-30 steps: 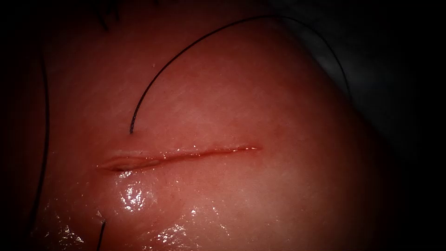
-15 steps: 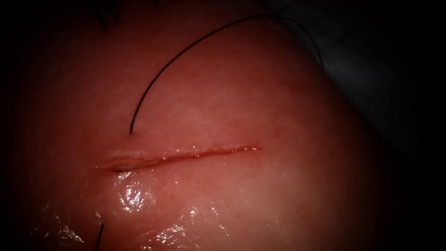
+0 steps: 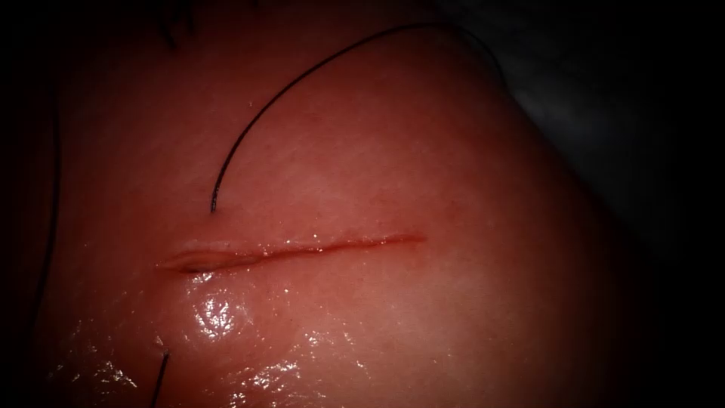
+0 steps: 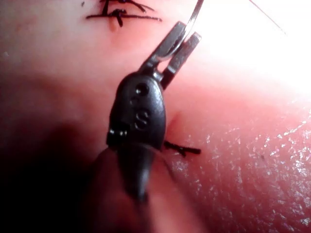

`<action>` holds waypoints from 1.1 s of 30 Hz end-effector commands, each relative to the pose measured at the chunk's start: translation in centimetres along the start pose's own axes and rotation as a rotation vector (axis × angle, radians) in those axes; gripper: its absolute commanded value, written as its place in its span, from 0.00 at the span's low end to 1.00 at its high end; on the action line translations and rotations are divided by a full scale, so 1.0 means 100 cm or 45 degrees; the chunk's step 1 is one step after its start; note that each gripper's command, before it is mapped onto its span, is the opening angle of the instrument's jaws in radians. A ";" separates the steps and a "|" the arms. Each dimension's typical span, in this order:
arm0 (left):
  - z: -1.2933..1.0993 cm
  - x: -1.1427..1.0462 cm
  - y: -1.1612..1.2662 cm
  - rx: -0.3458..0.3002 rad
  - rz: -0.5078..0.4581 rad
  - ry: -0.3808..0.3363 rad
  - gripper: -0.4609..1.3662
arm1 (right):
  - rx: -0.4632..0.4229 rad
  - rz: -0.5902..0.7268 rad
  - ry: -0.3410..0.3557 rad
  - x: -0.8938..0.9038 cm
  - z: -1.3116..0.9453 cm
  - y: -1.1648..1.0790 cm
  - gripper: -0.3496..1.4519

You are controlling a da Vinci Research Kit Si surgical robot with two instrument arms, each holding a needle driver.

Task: Wound Closure
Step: Pull the string through the cut with the right gripper

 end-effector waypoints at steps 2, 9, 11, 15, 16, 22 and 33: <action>0.0000 0.0000 0.0000 -0.016 0.000 0.001 0.06 | -0.051 0.018 0.009 -0.0013 -0.0001 0.0017 0.78; 0.0000 0.0000 0.0000 -0.017 -0.001 0.002 0.06 | -0.129 0.043 -0.023 -0.0057 -0.0007 0.0083 0.86; 0.0000 0.0001 0.0001 -0.018 -0.002 0.003 0.06 | -0.145 0.038 -0.033 -0.0068 -0.0008 0.0099 0.86; 0.0001 0.0001 0.0001 -0.019 -0.002 0.004 0.06 | -0.168 0.018 -0.064 -0.0094 -0.0008 0.0133 0.83; 0.0001 0.0001 0.0001 -0.020 -0.003 0.004 0.06 | -0.177 0.013 -0.071 -0.0099 -0.0007 0.0139 0.83; 0.0000 0.0002 0.0001 -0.025 -0.006 0.009 0.06 | -0.204 0.002 -0.125 -0.0133 0.0003 0.0173 0.84; -0.0001 0.0005 0.0001 -0.030 -0.011 0.012 0.06 | -0.216 -0.019 -0.209 -0.0174 0.0022 0.0217 0.85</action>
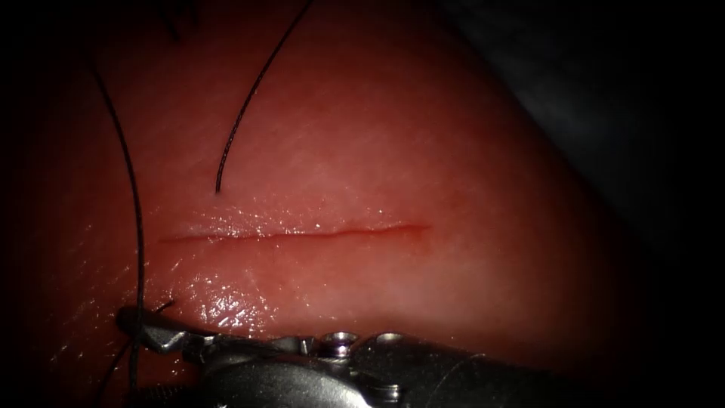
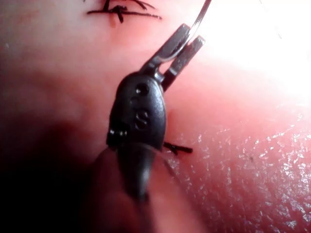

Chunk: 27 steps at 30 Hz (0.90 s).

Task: Wound Closure
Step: Pull the string through the cut with the right gripper

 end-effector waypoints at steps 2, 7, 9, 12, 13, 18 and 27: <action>0.0000 0.0000 0.0000 -0.015 -0.001 0.000 0.06 | 0.010 -0.019 -0.017 -0.0004 0.0004 0.0003 0.85; 0.0000 0.0001 0.0000 -0.015 -0.002 0.000 0.06 | 0.057 -0.039 -0.071 -0.0020 0.0016 0.0002 0.84; 0.0000 0.0001 0.0000 -0.015 -0.002 0.001 0.06 | 0.049 -0.048 -0.076 -0.0028 0.0022 0.0000 0.82; 0.0000 0.0001 0.0000 -0.016 -0.002 0.001 0.06 | 0.064 -0.058 -0.076 -0.0035 0.0026 -0.0002 0.63; 0.0000 0.0001 0.0000 -0.016 -0.002 0.001 0.06 | 0.150 -0.065 -0.050 -0.0037 0.0026 -0.0004 0.17; 0.0000 0.0001 0.0000 -0.017 -0.003 0.002 0.06 | 0.177 -0.078 -0.022 -0.0035 0.0024 -0.0013 0.00; -0.0018 0.0009 -0.0001 -0.062 -0.030 0.022 0.06 | 0.191 -0.081 0.063 0.0000 -0.0009 -0.0039 0.00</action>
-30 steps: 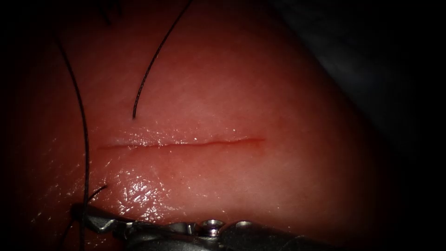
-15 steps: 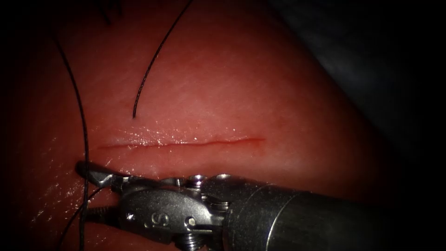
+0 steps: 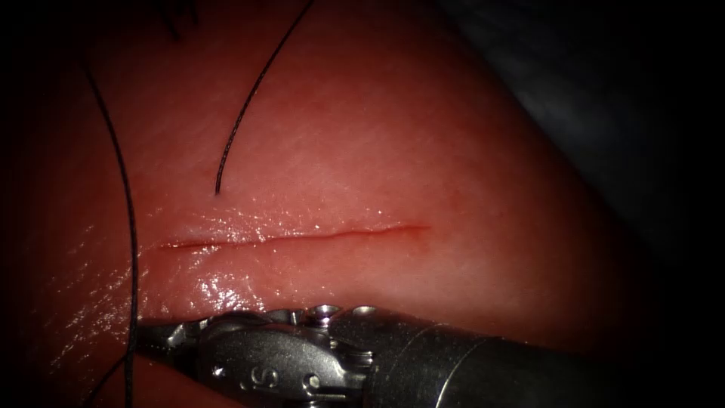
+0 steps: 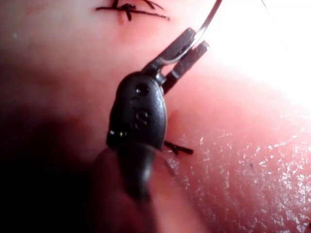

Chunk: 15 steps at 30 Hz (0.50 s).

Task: Wound Closure
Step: Pull the string through the cut with the right gripper

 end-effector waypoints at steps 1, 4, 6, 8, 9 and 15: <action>-0.0003 0.0002 0.0001 -0.027 -0.006 0.007 0.06 | -0.015 -0.003 0.026 0.0005 -0.0005 -0.0004 0.00; -0.0019 0.0011 -0.0001 -0.050 -0.020 0.020 0.06 | -0.024 -0.007 0.072 0.0026 -0.0017 -0.0018 0.00; -0.0024 0.0014 -0.0001 -0.056 -0.021 0.021 0.06 | -0.017 -0.008 0.088 0.0038 -0.0022 -0.0026 0.00; -0.0025 0.0014 -0.0002 -0.056 -0.020 0.019 0.06 | -0.010 -0.011 0.106 0.0053 -0.0025 -0.0036 0.00; -0.0024 0.0013 -0.0002 -0.056 -0.019 0.018 0.06 | -0.007 -0.013 0.111 0.0058 -0.0025 -0.0040 0.00; -0.0011 0.0004 0.0002 -0.042 -0.011 0.007 0.06 | 0.023 -0.032 0.162 0.0108 -0.0028 -0.0080 0.00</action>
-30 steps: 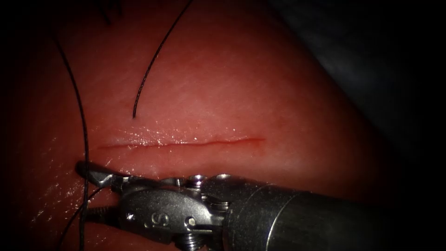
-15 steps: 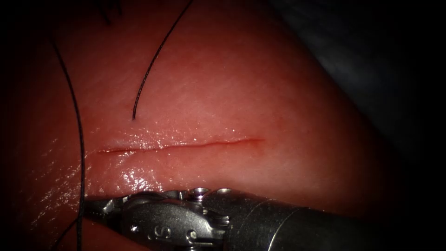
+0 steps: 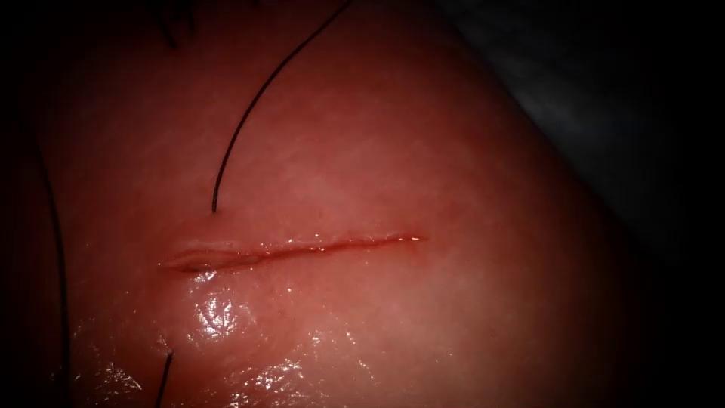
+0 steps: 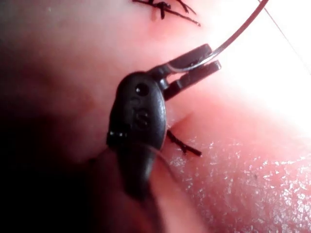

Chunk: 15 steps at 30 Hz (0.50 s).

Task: Wound Closure
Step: Pull the string through the cut with the right gripper

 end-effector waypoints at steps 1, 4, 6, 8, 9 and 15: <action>0.0001 -0.0001 0.0000 -0.001 -0.001 -0.002 0.06 | 0.001 -0.005 0.007 0.0007 0.0001 -0.0005 0.00; 0.0002 -0.0002 0.0000 -0.004 -0.005 0.004 0.06 | 0.012 -0.015 0.023 0.0032 0.0001 -0.0024 0.00; 0.0002 -0.0001 0.0001 -0.004 -0.005 0.004 0.06 | 0.013 -0.021 0.033 0.0043 0.0002 -0.0033 0.00; 0.0002 -0.0001 0.0000 -0.004 -0.005 0.004 0.06 | 0.027 -0.031 0.048 0.0060 0.0003 -0.0047 0.00; 0.0002 -0.0001 0.0000 -0.005 -0.005 0.005 0.06 | 0.032 -0.030 0.056 0.0067 0.0004 -0.0055 0.00; 0.0002 -0.0001 0.0000 -0.005 -0.005 0.005 0.06 | 0.061 -0.027 0.081 0.0097 0.0014 -0.0092 0.00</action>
